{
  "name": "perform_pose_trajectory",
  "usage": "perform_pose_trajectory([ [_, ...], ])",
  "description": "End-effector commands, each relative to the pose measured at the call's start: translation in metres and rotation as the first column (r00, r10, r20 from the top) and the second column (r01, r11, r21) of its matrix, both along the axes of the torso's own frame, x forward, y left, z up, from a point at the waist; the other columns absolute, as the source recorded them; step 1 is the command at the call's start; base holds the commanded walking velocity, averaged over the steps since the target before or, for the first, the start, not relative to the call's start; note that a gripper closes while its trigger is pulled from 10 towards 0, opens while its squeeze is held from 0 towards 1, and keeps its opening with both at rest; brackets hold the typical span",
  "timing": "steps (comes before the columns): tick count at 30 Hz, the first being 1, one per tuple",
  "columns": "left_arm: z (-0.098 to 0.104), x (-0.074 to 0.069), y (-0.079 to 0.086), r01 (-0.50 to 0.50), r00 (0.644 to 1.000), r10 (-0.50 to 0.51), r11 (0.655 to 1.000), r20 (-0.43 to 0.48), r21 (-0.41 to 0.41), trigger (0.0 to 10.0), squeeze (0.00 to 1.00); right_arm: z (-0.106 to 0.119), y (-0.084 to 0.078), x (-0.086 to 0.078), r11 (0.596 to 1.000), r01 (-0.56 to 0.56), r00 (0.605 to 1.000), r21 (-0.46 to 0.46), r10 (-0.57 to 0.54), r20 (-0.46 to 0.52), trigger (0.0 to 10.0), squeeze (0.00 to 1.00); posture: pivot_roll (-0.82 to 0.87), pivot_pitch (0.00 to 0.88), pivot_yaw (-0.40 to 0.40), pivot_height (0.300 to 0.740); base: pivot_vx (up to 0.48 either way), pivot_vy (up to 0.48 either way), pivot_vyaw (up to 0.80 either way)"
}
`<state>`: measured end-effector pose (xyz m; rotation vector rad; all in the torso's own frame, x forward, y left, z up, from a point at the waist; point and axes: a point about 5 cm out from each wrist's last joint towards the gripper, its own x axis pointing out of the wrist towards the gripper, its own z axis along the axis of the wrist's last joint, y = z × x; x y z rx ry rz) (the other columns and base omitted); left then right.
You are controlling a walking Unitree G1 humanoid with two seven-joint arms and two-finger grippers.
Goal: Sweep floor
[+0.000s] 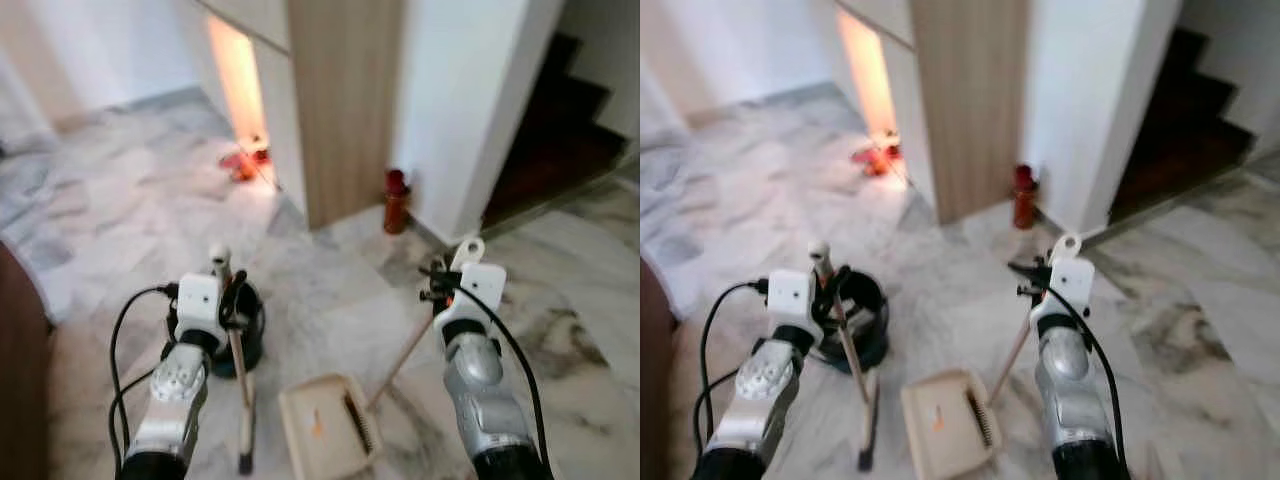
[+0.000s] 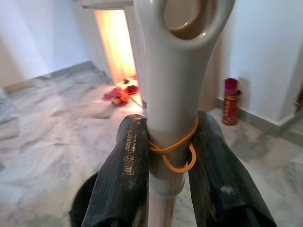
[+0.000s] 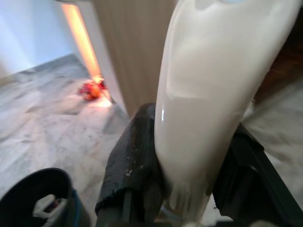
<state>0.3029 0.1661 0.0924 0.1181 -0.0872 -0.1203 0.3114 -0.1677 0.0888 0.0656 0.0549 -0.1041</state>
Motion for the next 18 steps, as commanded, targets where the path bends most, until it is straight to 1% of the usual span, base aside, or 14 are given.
perform_pose_trajectory([
  [1, 0.0096, 0.0020, 0.0019, -0.002, 0.999, 0.002, 1.000, 0.042, 0.001, 10.0, 0.00, 0.0093, 0.0041, 0.0040, 1.000, -0.014, 0.999, -0.004, 0.015, 0.042, 10.0, 0.00, 0.07, 0.000, 0.036, 0.740, 0.000, 0.000, 0.80],
  [10, 0.0092, 0.0000, 0.0046, -0.012, 0.999, 0.012, 1.000, 0.050, -0.004, 10.0, 0.00, 0.0096, 0.0051, 0.0053, 1.000, -0.025, 0.999, -0.001, 0.025, 0.042, 10.0, 0.00, 0.08, 0.000, 0.029, 0.740, 0.000, 0.000, 0.80],
  [12, 0.0090, 0.0000, 0.0054, -0.017, 0.999, 0.017, 1.000, 0.048, 0.001, 10.0, 0.00, 0.0094, 0.0061, 0.0056, 0.999, -0.030, 0.999, 0.016, 0.030, 0.044, 10.0, 0.00, 0.08, 0.000, 0.029, 0.740, 0.000, 0.000, 0.00],
  [18, 0.0107, 0.0002, 0.0098, -0.038, 0.998, 0.037, 0.999, 0.057, 0.006, 10.0, 0.00, 0.0096, 0.0073, 0.0062, 0.999, -0.035, 0.998, 0.023, 0.034, 0.046, 10.0, 0.00, 0.08, 0.000, 0.030, 0.740, 0.000, 0.000, 0.00],
])
